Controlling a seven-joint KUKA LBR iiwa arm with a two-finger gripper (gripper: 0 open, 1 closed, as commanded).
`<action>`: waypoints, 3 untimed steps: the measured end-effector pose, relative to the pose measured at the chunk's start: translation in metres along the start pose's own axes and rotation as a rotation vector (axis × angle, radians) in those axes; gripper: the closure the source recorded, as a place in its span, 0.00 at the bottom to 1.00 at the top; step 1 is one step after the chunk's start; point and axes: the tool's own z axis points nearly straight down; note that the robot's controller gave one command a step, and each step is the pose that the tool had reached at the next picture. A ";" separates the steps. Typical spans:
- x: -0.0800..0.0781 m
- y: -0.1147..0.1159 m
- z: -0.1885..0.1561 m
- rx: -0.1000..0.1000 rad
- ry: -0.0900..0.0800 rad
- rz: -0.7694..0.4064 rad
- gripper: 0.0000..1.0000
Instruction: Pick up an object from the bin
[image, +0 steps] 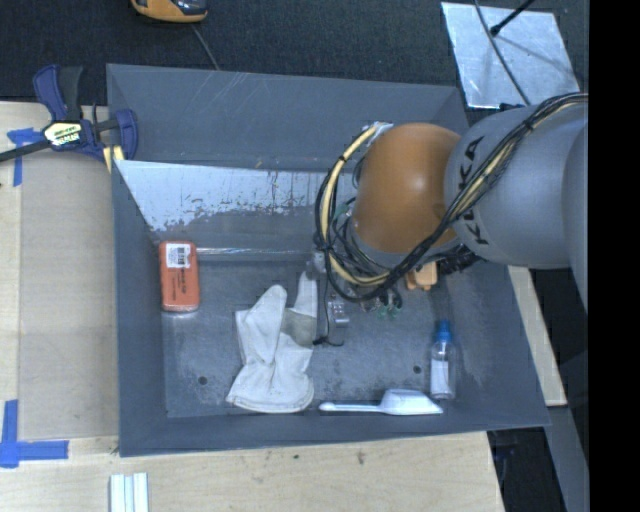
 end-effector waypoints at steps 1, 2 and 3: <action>-0.002 0.000 -0.005 0.000 -0.008 0.001 0.00; -0.013 0.004 0.028 0.000 -0.014 -0.047 0.00; -0.022 0.011 0.052 0.000 -0.006 -0.071 0.00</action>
Offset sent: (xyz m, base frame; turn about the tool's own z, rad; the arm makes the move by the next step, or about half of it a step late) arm 0.0176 0.0093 -0.0618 -0.0902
